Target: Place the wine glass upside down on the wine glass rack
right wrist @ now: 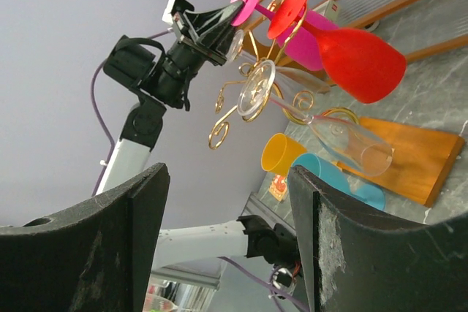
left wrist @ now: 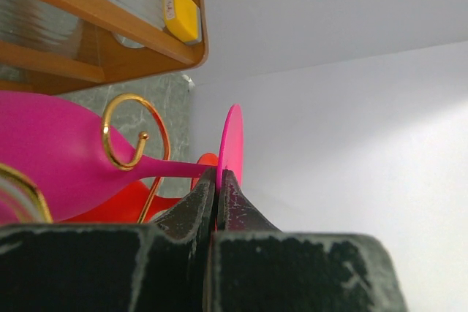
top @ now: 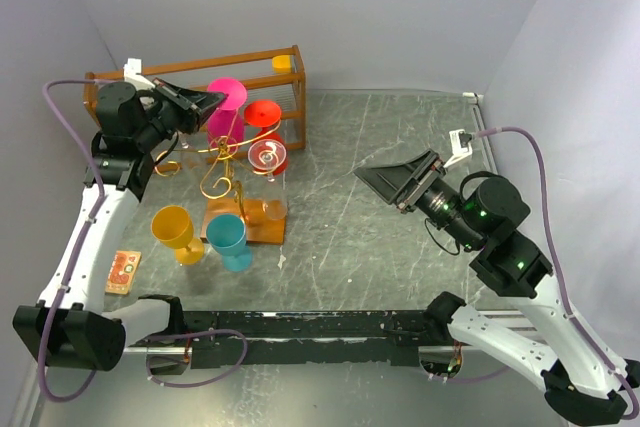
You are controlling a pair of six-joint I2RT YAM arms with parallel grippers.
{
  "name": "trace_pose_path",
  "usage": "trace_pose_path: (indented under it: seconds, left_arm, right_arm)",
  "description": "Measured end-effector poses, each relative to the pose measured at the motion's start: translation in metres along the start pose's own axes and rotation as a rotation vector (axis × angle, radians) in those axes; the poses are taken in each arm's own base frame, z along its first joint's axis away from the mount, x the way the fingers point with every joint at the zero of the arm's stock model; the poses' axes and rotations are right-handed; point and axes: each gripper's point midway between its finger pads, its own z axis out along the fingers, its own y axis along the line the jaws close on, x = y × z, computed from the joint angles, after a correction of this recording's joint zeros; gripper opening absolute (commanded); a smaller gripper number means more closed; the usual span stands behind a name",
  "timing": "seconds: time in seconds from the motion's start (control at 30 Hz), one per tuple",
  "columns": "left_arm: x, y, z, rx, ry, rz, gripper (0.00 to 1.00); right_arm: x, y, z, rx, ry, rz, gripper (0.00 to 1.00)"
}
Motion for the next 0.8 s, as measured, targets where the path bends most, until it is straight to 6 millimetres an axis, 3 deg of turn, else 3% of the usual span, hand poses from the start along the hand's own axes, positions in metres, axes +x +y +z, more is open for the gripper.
trace_pose_path:
  seconds: [0.8]
  left_arm:
    - [-0.005,0.008,0.019,-0.039,0.018,0.059,0.07]
  right_arm:
    - [0.000,-0.005,0.008,0.030,0.002,-0.006,0.65]
